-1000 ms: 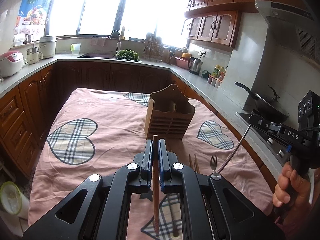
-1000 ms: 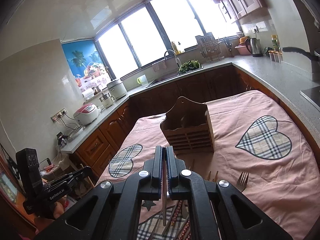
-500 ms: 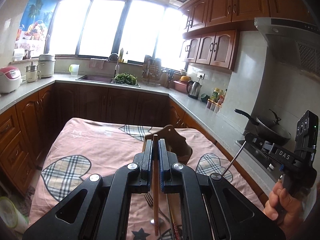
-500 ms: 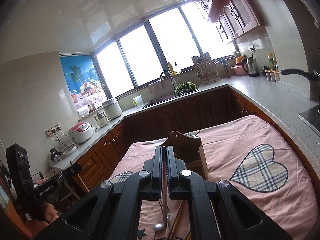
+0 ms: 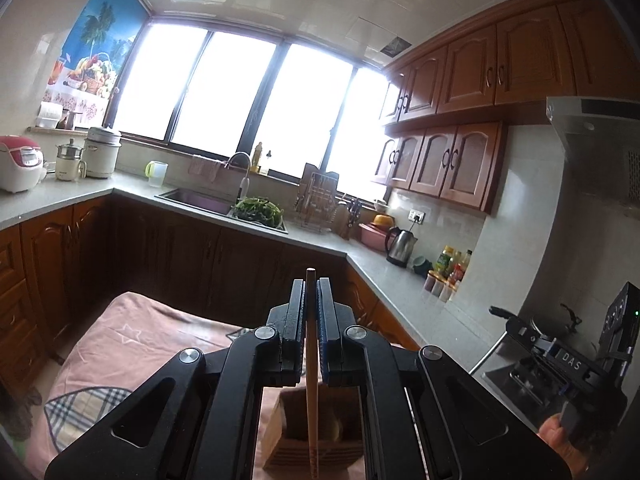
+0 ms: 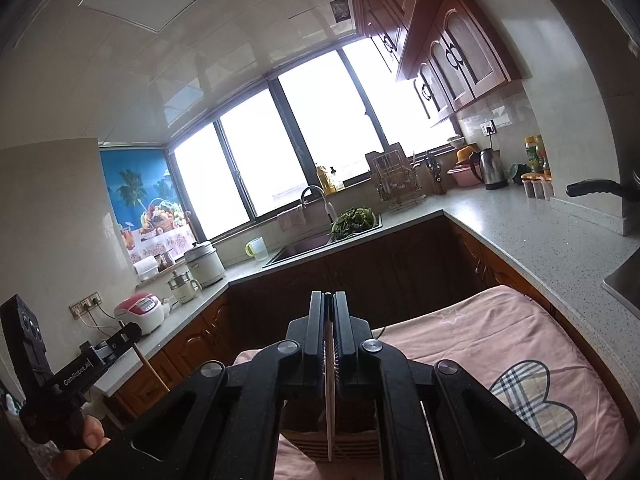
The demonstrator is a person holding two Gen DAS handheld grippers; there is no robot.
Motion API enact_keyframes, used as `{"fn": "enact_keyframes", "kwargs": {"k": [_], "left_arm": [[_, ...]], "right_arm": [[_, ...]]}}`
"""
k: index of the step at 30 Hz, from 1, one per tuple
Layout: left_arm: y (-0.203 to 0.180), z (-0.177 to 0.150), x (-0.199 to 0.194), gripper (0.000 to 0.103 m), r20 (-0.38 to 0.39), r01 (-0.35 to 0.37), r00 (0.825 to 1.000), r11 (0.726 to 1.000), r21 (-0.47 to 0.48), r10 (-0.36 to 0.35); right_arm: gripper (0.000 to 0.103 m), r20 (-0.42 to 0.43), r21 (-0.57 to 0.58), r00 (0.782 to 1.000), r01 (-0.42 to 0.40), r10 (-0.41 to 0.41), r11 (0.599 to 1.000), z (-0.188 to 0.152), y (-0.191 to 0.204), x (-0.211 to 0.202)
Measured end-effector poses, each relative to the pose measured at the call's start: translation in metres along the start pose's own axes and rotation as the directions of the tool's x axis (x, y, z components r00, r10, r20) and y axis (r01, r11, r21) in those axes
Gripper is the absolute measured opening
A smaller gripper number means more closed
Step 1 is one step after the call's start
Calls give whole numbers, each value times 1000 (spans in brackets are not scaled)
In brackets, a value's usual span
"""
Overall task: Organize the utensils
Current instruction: 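Lift both held chopsticks and carry them over the wooden utensil holder, then lower both chopsticks into the holder and open both tools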
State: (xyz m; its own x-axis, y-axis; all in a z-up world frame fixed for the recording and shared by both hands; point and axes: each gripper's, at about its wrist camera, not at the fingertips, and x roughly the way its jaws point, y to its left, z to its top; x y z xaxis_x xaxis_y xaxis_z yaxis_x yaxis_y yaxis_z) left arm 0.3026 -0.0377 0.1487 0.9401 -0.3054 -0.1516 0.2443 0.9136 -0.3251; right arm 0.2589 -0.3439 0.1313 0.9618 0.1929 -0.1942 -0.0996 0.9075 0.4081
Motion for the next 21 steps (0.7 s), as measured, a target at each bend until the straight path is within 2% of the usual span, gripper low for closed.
{"fn": "enact_keyframes", "kwargs": {"k": [5, 13, 21], "left_arm": [[3, -5, 43, 4, 34, -57, 998, 998, -12, 57], [12, -46, 97, 4, -25, -88, 996, 996, -35, 87], [10, -81, 122, 5, -91, -105, 990, 994, 22, 107]], "right_arm": [[4, 14, -6, 1000, 27, -27, 1000, 2, -11, 33], [4, -42, -7, 998, 56, -56, 998, -32, -32, 83], [4, -124, 38, 991, 56, -51, 998, -69, -50, 106]]}}
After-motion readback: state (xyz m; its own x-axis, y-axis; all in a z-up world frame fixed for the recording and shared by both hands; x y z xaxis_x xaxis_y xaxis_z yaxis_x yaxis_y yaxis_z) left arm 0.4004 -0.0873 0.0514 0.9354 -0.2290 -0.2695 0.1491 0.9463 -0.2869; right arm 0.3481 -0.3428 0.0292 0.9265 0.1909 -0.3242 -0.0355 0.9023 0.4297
